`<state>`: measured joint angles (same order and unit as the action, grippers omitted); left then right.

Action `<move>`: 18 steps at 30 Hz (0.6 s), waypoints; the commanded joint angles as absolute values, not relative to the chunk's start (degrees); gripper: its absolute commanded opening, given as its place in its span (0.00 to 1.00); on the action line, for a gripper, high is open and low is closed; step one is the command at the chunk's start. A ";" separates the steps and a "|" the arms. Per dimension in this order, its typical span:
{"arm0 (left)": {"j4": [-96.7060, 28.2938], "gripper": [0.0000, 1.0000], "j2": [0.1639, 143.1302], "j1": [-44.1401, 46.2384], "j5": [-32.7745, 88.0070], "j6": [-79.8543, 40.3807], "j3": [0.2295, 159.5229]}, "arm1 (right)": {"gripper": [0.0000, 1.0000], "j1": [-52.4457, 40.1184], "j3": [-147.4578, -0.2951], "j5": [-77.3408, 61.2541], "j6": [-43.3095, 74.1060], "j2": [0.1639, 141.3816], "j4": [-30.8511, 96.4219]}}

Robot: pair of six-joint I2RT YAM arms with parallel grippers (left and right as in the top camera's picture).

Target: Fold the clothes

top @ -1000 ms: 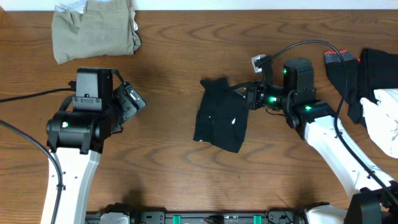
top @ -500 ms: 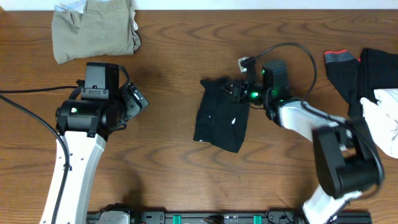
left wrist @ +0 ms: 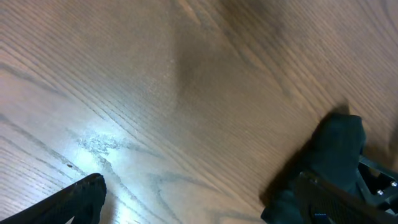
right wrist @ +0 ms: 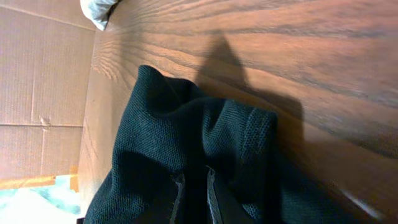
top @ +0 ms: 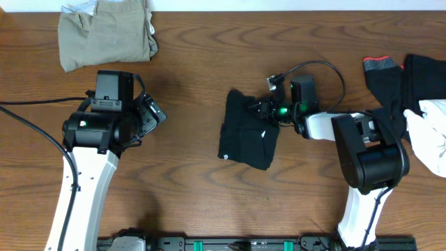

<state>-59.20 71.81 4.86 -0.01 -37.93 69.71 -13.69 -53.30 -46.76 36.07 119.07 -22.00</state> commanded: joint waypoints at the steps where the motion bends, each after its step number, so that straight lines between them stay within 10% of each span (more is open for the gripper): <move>1: -59.77 0.98 71.92 4.56 -0.47 -38.68 69.19 | 0.13 -12.69 -52.25 -45.21 36.16 114.54 -18.85; 18: -59.99 0.98 71.92 4.58 -0.47 -38.68 69.19 | 0.23 -19.40 -50.65 -48.03 24.53 88.53 10.83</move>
